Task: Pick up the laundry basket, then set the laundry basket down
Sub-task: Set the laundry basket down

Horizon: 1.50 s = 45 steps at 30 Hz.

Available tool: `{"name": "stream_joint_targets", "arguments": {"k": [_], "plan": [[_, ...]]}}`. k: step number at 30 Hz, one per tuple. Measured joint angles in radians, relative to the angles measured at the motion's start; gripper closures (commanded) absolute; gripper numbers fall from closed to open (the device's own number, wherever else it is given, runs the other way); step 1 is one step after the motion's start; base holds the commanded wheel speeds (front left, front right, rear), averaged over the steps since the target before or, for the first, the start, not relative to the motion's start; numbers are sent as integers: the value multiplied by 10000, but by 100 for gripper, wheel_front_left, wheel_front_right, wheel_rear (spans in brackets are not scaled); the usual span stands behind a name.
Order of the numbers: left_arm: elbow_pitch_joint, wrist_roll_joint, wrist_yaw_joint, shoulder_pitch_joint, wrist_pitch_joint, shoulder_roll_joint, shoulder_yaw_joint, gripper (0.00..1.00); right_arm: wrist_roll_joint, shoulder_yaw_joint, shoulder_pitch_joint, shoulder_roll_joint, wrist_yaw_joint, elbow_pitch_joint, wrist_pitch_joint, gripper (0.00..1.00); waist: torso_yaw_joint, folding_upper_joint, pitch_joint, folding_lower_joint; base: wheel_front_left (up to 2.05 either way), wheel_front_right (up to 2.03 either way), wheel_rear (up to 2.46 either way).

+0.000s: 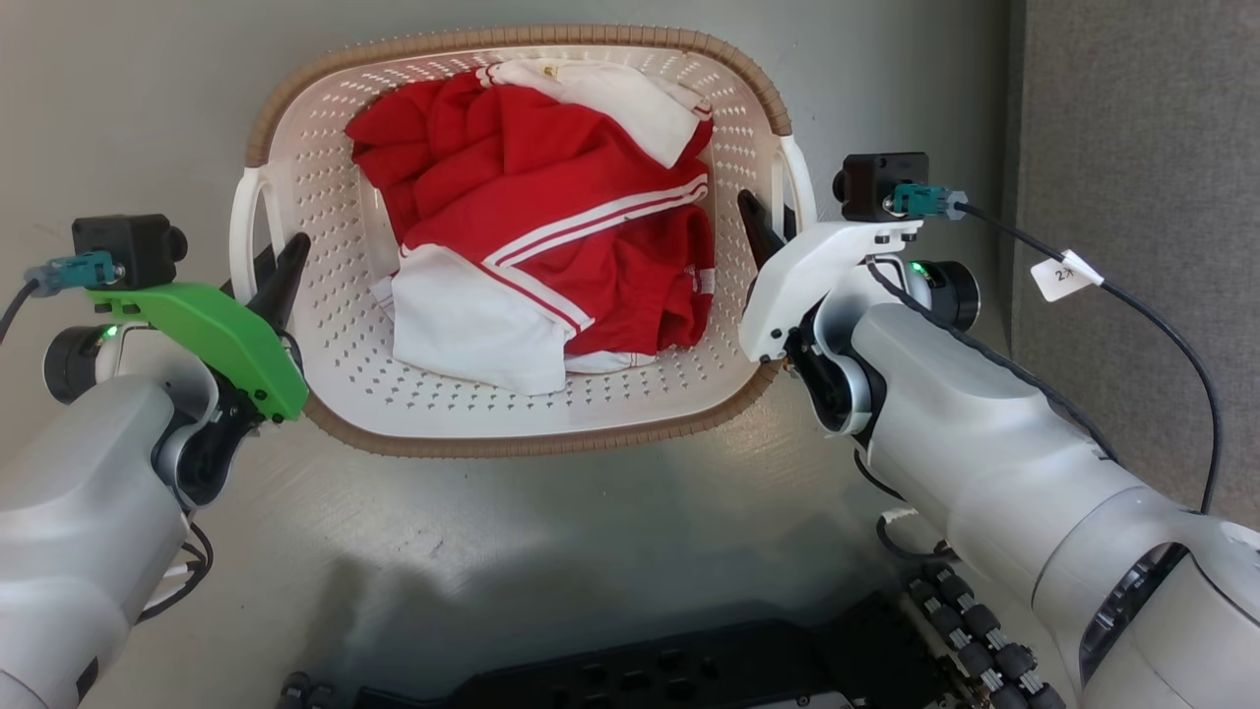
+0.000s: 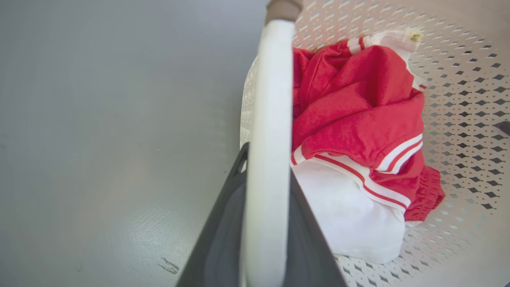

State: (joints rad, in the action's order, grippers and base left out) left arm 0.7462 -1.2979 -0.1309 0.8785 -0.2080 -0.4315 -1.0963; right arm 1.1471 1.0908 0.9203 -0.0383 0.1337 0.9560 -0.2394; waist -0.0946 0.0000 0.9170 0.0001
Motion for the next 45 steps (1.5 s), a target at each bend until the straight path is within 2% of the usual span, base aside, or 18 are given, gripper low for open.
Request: {"name": "stream_joint_targets", "arguments": {"k": [17, 26, 27, 28, 29, 30, 34, 45], "plan": [[-163, -13, 0, 246, -230, -33, -36, 100, 54, -201, 403, 98, -12, 447, -153, 100, -67, 0, 372, -1, 0, 0, 0], [-178, -102, 0, 457, -322, -38, -17, 100, -326, -550, 657, 98, -12, 420, -151, 100, -62, 0, 475, 0, 0, 0, 0], [-176, -102, 0, 457, -326, -38, -27, 96, -328, -562, 656, 100, -12, 420, -151, 100, -60, 0, 477, -1, 0, 0, 0], [-176, -102, 0, 457, -349, -38, -40, 64, -345, -581, 656, 100, -12, 422, -151, 87, -60, 0, 477, -1, 0, 0, 0], [-174, -102, -2, 457, -349, -40, -48, 2, -362, -629, 656, 100, -12, 426, -151, 54, -59, 0, 478, -1, 0, 0, 0], [-161, -102, -6, 456, -351, -44, -61, 0, -364, -729, 659, 79, -13, 435, -151, 0, -59, 0, 477, -1, 0, 0, 0], [-119, -111, -8, 456, -405, -309, -79, 0, -364, -924, 657, -232, -15, 529, -151, 0, -56, 0, 470, -1, 0, 0, 0], [-79, -201, -8, 451, -407, -297, -268, 0, -575, -1143, 624, -207, -13, 428, -151, 0, -57, 0, 229, -1, 0, 0, 0]]}}
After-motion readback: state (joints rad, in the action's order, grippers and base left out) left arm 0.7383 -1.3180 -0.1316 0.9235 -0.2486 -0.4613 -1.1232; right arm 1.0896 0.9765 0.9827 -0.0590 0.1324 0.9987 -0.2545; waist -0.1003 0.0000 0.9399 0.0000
